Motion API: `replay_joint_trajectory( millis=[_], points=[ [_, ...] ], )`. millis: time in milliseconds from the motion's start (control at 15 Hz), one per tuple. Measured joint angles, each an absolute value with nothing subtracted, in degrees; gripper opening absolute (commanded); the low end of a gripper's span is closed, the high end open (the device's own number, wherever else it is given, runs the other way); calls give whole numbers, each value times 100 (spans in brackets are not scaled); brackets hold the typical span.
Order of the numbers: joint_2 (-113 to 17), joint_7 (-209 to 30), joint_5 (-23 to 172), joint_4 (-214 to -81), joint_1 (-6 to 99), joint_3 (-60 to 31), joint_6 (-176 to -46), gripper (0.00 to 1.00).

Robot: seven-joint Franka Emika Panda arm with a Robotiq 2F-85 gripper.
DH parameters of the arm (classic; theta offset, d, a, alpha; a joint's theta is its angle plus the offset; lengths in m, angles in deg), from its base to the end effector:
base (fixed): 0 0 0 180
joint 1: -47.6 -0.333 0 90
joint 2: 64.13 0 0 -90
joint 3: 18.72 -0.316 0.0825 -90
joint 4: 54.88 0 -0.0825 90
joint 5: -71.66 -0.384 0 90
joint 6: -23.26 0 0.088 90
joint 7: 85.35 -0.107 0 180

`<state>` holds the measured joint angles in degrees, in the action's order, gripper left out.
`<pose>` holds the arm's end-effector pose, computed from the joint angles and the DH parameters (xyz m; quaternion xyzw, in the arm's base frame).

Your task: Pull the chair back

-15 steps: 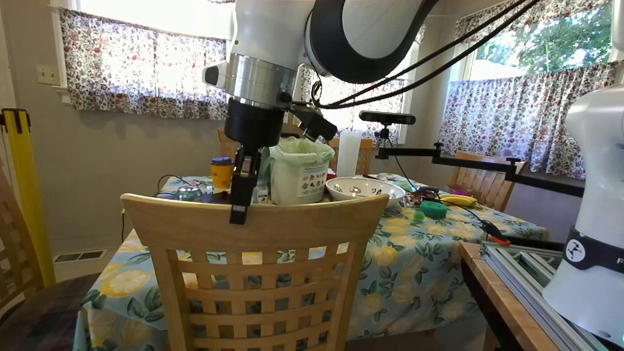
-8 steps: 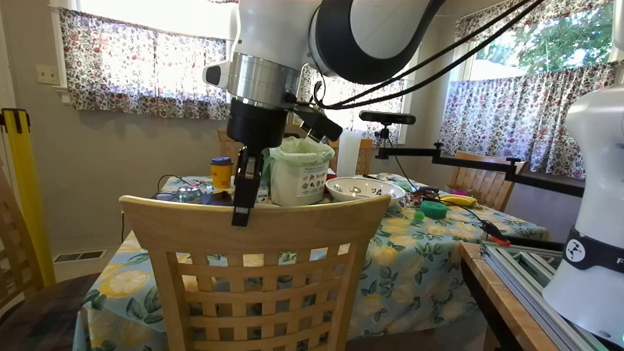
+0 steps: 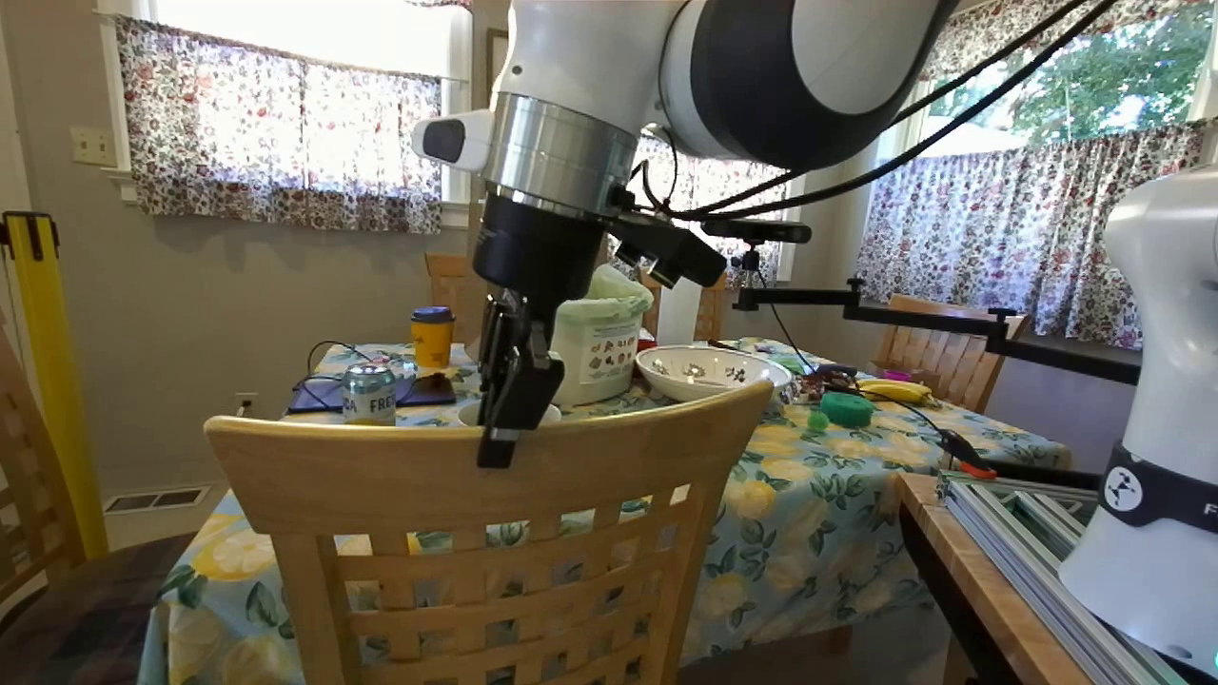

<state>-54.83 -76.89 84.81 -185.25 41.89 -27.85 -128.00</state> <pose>0.5314 0.1464 0.3059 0.9502 0.2898 0.1052 0.0467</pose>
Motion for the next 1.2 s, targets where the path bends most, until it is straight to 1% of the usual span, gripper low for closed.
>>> replay_joint_trajectory(
  millis=[733,1200],
  points=[
    [-6369,-6702,7635,-19818,4148,-3000,-13455,7],
    [-6828,-6510,7327,-20541,3760,-3022,-13938,7]
  ],
)
